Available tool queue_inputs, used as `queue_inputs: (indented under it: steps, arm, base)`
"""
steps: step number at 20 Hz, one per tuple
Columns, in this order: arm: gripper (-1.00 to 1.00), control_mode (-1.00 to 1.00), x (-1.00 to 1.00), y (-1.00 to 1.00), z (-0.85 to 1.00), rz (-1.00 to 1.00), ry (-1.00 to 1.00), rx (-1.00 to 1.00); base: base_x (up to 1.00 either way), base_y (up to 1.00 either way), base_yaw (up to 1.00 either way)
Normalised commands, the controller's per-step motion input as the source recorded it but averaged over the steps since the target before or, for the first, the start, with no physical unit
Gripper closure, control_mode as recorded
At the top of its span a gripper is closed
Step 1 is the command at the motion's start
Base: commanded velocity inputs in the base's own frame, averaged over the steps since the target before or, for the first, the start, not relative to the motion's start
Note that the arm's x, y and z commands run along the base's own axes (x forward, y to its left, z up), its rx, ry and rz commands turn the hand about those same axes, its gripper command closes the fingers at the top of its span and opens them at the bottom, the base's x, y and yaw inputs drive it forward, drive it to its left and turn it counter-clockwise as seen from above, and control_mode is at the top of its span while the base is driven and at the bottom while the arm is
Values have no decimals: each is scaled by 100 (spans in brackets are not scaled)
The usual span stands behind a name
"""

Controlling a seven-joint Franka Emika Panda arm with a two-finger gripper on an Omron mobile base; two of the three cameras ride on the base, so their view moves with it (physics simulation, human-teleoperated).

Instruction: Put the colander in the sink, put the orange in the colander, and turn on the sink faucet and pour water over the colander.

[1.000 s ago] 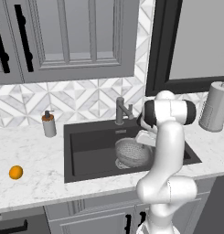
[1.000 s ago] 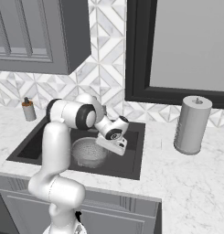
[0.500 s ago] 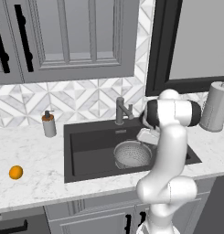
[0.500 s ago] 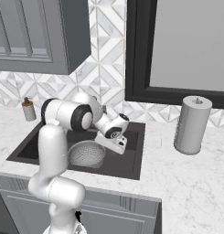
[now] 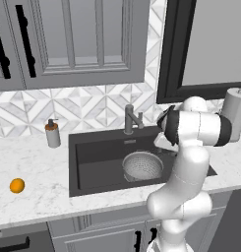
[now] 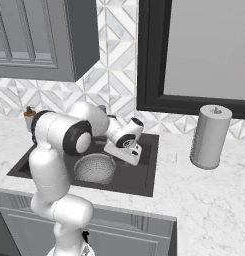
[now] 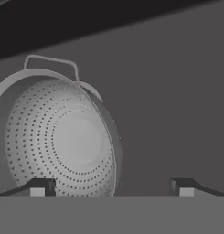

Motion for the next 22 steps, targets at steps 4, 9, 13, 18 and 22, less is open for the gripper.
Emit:
queue_inputs:
  steps: [4,9,13,18,22]
  arm:
    - [-100,-100,-68,0,47,0,-13,-19]
    - [-100,-100,-69,0,50,0,-18,-19]
    - [-100,-100,-67,7,48,0,-11,-6]
    - [-100,-100,-65,43,42,-8,-18,0]
    - [-100,-100,-38,55,53,-1,-1,1]
  base:
    - [0,0,0]
    - [0,0,0]
    - [0,0,0]
    - [0,0,0]
    - [0,0,0]
